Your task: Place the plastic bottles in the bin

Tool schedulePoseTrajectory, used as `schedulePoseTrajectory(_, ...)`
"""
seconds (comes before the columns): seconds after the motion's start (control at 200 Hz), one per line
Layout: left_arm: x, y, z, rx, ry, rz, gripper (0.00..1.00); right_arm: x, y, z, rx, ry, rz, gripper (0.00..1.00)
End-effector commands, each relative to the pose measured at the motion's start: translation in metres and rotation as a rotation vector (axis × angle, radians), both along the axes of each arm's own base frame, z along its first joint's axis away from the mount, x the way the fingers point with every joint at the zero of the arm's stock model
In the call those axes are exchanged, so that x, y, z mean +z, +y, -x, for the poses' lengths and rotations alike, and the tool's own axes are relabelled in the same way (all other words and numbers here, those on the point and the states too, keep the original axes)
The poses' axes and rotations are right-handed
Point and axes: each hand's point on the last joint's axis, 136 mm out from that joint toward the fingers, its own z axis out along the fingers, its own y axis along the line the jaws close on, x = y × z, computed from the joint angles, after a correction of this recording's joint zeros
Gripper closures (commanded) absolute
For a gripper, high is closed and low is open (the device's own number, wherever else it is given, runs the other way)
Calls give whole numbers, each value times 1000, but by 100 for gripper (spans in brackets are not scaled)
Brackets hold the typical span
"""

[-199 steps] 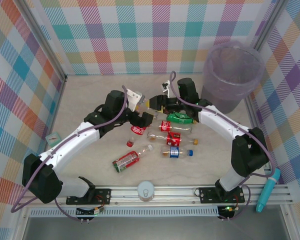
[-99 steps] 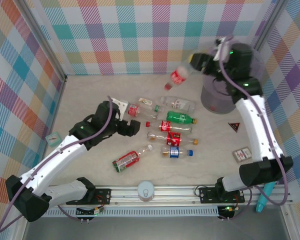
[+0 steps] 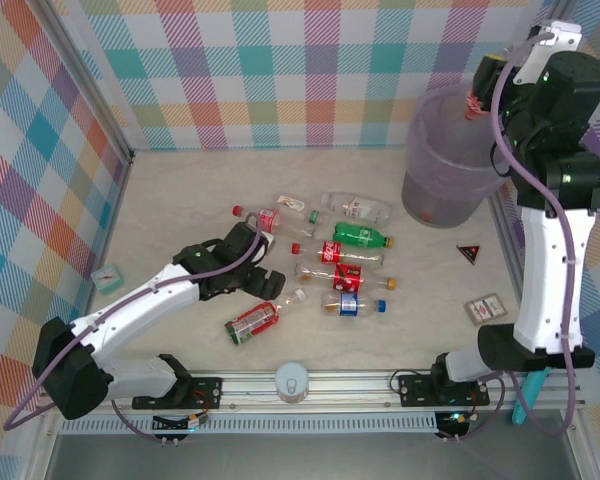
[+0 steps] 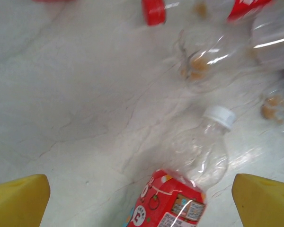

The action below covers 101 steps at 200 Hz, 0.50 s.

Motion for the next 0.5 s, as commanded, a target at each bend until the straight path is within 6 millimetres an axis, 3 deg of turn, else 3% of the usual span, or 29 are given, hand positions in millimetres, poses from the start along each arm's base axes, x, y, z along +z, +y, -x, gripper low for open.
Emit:
schedulePoseTrajectory(0.0, -5, 5, 8, 13, 22, -44, 1, -56, -31, -33, -68, 193, 14, 47)
schedulePoseTrajectory(0.085, -15, 6, 12, 49, 57, -48, 1, -78, -39, -52, -43, 248, -35, 46)
schedulePoseTrajectory(0.245, -37, 10, 23, 114, 123, -26, 1, -115, -37, -74, -1, 346, -74, 45)
schedulePoseTrajectory(0.5, -47, 17, 34, 121, 153, -57, 1, -174, -50, -109, -1, 472, -125, 46)
